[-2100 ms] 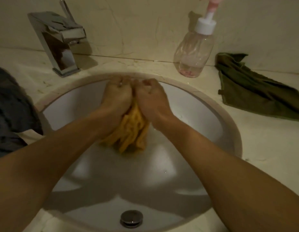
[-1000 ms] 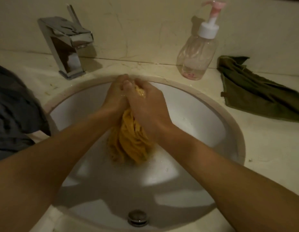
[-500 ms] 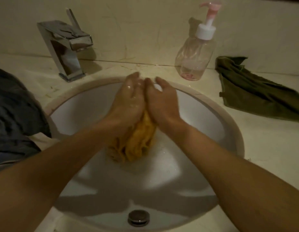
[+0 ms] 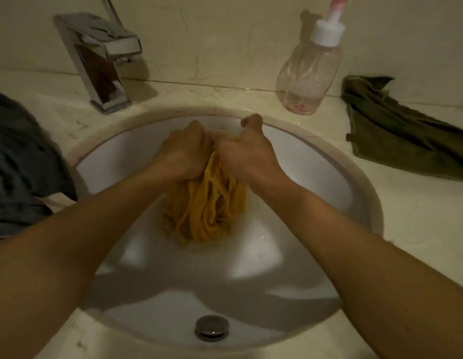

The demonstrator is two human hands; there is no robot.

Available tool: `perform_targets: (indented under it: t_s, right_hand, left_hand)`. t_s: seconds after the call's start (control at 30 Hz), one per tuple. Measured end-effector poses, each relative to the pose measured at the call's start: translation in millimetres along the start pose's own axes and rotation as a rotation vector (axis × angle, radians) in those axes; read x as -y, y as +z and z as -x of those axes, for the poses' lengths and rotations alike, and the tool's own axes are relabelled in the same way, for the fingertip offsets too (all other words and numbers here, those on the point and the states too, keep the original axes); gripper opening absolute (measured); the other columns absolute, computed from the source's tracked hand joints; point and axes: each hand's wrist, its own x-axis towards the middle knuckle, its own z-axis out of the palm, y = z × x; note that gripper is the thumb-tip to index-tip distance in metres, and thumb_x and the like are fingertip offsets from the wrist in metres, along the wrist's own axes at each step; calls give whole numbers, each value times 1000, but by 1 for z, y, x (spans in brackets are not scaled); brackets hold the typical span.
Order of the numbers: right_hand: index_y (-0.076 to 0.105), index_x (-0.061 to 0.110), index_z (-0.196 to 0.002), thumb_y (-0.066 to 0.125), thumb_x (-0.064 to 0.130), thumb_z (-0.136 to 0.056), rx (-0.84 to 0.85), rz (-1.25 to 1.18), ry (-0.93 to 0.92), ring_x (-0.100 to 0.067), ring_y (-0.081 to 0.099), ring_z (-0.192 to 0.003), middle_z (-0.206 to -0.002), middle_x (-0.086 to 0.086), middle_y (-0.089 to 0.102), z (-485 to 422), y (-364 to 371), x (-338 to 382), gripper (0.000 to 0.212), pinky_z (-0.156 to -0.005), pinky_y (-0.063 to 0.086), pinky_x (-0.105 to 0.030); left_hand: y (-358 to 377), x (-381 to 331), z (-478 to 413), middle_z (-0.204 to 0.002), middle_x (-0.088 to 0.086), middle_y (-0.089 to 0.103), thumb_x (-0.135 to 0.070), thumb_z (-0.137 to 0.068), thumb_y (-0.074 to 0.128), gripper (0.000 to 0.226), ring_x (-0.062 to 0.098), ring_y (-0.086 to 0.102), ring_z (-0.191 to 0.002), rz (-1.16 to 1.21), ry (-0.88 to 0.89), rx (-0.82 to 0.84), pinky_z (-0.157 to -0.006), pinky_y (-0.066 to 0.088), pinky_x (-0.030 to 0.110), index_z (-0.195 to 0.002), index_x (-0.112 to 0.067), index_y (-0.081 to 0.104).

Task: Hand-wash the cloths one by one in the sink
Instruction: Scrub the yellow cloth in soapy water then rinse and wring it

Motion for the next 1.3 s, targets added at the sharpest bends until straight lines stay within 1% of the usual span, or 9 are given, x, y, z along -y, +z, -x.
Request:
perform_targets:
  t_s: [0.13, 0.2, 0.3, 0.4, 0.6, 0.73, 0.87, 1.13, 1.3]
  right_hand:
    - [28, 21, -153, 62, 40, -97, 20, 493, -39, -37, 39, -135, -153, -16, 25, -12, -10, -18, 69, -106, 45, -48]
    - [48, 12, -143, 62, 31, -98, 140, 565, -54, -32, 48, -131, -150, -15, 40, -20, -18, -22, 51, -100, 48, -40]
    - [71, 5, -115, 68, 15, -92, 491, 504, -45, -21, 64, -97, -118, -15, 69, -26, -20, -30, 26, -77, 52, -34]
    - [69, 8, -119, 78, 15, -84, 773, 606, -39, -23, 66, -100, -110, -10, 70, -23, -7, -37, 37, -77, 53, -32]
    - [58, 9, -125, 64, 13, -95, 578, 591, -124, -26, 63, -105, -119, -7, 62, -30, 8, -51, 31, -81, 54, -32]
    - [61, 2, -126, 62, 9, -96, 550, 406, -4, -19, 60, -87, -101, -6, 61, -29, -7, -38, 31, -66, 48, -23]
    - [60, -4, -121, 50, 12, -102, 384, 433, 7, -16, 53, -71, -90, -8, 58, -36, -26, -32, 27, -54, 37, -21]
    - [37, 8, -150, 61, 23, -99, 51, 651, 166, -39, 51, -129, -155, -20, 37, -44, -37, -41, 58, -91, 46, -42]
    - [70, 7, -96, 69, 29, -90, 453, 757, -28, -23, 66, -78, -90, -12, 71, -32, -28, -36, 23, -64, 48, -31]
  left_hand:
    - [2, 21, 2, -140, 19, 47, -36, -103, 43, 40, 39, 49, -124, -381, -119, 128, -97, 44, 48, -137, -14, 45]
    - [1, 22, 3, -151, 19, 33, -28, -99, 51, 47, 41, 36, -137, -492, -58, 74, -108, 36, 51, -143, -15, 41]
    - [1, 16, 1, -134, 9, 52, -25, -96, 58, 38, 33, 51, -122, -289, 156, -19, -98, 47, 47, -133, -23, 52]
    - [8, 13, 1, -116, 1, 62, -53, -97, 48, 36, 25, 59, -103, -262, 191, 258, -88, 51, 41, -119, -26, 58]
    - [12, 21, -2, -142, -1, 39, -88, -64, 59, 105, 28, 42, -131, -581, 196, 506, -101, 39, 41, -151, -36, 30]
    - [14, 22, -6, -143, 0, 39, -75, -57, 69, 116, 29, 44, -131, -558, 192, 524, -102, 43, 44, -155, -35, 22]
    - [3, 28, -11, -134, -2, 50, -71, -52, 66, 101, 27, 54, -121, -349, 180, 447, -99, 49, 46, -143, -33, 41]
    - [2, 30, -10, -148, 10, 31, -57, -86, 64, 78, 36, 36, -133, -445, 231, 127, -104, 39, 50, -152, -28, 31]
    - [6, 34, -13, -115, 3, 54, -47, -92, 62, 40, 27, 56, -102, -324, 261, 163, -86, 50, 46, -118, -18, 50]
